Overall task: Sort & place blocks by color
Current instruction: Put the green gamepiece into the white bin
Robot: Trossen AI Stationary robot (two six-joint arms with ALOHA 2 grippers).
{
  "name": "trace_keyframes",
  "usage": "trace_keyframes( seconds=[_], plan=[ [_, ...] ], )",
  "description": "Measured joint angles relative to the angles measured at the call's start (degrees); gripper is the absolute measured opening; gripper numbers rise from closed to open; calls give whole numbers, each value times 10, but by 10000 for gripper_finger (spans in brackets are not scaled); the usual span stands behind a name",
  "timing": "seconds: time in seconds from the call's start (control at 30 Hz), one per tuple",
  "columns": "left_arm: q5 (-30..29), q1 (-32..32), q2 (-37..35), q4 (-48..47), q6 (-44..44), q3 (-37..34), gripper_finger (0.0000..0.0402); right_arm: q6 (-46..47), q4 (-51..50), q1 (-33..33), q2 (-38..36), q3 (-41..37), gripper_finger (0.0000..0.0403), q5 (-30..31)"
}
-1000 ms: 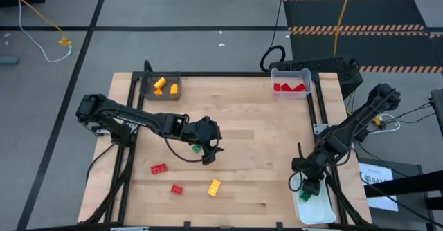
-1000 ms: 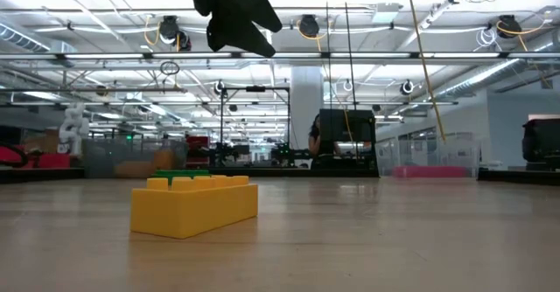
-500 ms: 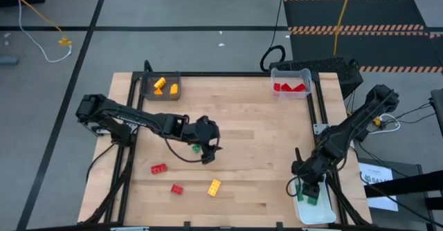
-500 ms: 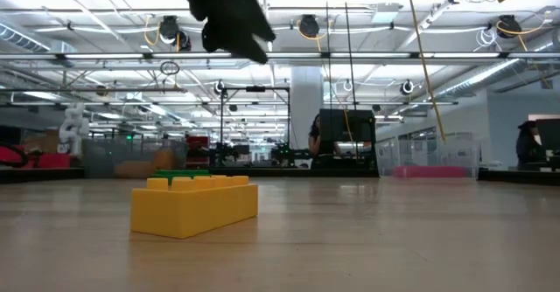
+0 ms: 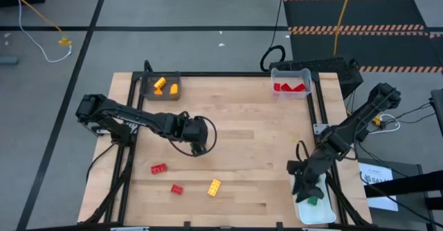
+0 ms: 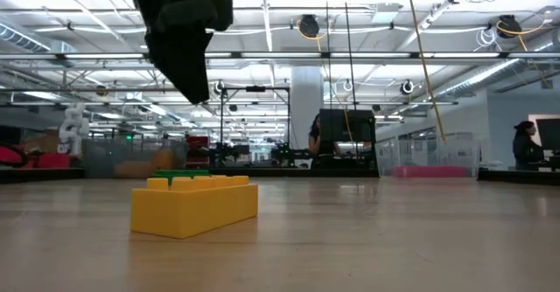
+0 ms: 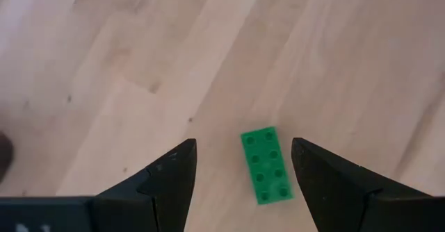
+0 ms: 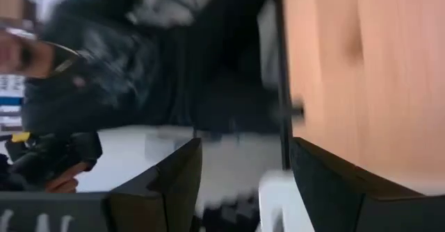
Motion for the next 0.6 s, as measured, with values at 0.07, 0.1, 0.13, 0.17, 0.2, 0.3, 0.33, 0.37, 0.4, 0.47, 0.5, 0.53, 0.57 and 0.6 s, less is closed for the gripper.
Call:
trace_keyframes(
  seconds=[0.07,0.1,0.13,0.17,0.2,0.3,0.33,0.37,0.4,0.47,0.5,0.53,0.57,0.6],
  plan=[
    [8,4,0,4,5,-13,237,-44,35,-7,1,0,208,19],
    [26,7,0,7,4,-23,237,-62,49,-10,2,0,208,22],
    [44,10,0,12,-1,-34,237,-78,60,-12,3,0,208,27],
    [60,13,0,22,-8,-48,237,-92,67,-14,4,0,208,32],
    [71,15,0,31,-16,-62,237,-103,68,-17,5,0,208,33],
    [81,16,0,64,-32,-105,237,-118,64,-22,5,0,208,32],
    [83,16,0,79,-35,-116,237,-119,62,-23,5,0,208,32],
    [89,16,0,97,-37,-125,237,-119,59,-25,5,0,208,32],
    [96,16,0,118,-37,-132,237,-119,58,-26,5,0,208,32],
    [105,10,0,163,-37,-143,237,-119,57,-26,5,0,208,31],
    [109,6,1,185,-38,-148,237,-118,56,-26,5,0,208,31],
    [113,3,6,201,-38,-150,237,-117,55,-26,5,0,208,30],
    [121,0,12,212,-39,-152,237,-117,53,-26,5,0,208,30],
    [125,-4,17,211,-43,-154,237,-117,53,-26,5,0,208,30]
  ],
)
